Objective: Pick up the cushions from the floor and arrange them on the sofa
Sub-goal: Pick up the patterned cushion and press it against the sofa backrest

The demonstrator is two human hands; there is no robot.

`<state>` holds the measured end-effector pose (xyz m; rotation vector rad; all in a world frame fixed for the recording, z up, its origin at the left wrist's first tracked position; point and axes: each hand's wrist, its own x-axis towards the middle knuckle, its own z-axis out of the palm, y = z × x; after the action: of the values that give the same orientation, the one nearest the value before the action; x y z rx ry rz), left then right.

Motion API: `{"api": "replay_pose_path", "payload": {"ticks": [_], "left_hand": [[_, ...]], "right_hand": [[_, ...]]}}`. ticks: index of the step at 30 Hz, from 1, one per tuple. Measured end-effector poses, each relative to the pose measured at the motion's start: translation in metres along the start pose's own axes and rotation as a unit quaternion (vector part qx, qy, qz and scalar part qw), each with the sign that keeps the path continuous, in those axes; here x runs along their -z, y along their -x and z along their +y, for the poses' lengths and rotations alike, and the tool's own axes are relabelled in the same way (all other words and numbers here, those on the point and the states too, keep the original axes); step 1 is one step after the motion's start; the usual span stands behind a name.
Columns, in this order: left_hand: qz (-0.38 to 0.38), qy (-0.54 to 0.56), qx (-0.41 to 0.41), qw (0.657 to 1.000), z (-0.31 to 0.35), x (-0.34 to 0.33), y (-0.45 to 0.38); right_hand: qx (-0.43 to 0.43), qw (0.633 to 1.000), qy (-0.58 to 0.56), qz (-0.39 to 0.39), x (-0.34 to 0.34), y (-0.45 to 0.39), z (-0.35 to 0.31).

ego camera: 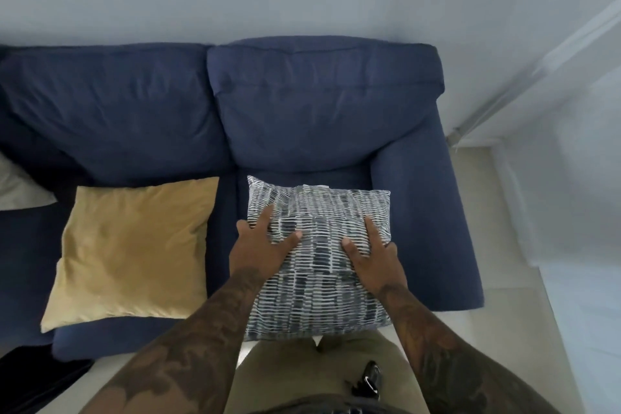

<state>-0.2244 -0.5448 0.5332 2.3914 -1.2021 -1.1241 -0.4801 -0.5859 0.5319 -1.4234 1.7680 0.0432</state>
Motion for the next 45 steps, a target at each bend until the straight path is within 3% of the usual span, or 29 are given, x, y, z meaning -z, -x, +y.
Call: {"api": "replay_pose_path", "payload": {"ticks": [13, 21, 28, 31, 35, 38, 41, 45], "left_hand": [[0.065, -0.032, 0.04, 0.997, -0.085, -0.135, -0.154], [0.041, -0.037, 0.08, 0.995, -0.146, -0.232, -0.213], [0.022, -0.044, 0.086, 0.995, -0.148, -0.238, -0.213], [0.026, -0.044, 0.101, 0.994, -0.141, -0.226, -0.209], [0.129, -0.042, 0.123, 0.983, -0.119, -0.214, -0.211], [0.166, -0.019, 0.1, 0.981, -0.108, -0.213, -0.218], [0.146, -0.026, 0.043, 0.988, -0.1, -0.223, -0.232], [0.089, -0.06, 0.065, 0.992, -0.101, -0.239, -0.249]], "right_hand": [[0.06, 0.997, -0.002, 0.042, -0.124, -0.18, 0.061], [0.024, 0.999, 0.022, 0.013, -0.198, -0.265, 0.13], [0.036, 0.999, 0.023, -0.005, -0.197, -0.269, 0.138], [0.058, 0.995, 0.063, 0.046, -0.189, -0.261, 0.127], [0.072, 0.988, 0.071, 0.119, -0.178, -0.263, 0.094], [0.102, 0.979, 0.061, 0.165, -0.176, -0.273, 0.074], [0.131, 0.975, 0.079, 0.162, -0.183, -0.292, 0.062], [0.132, 0.977, 0.132, 0.107, -0.201, -0.312, 0.071]]}}
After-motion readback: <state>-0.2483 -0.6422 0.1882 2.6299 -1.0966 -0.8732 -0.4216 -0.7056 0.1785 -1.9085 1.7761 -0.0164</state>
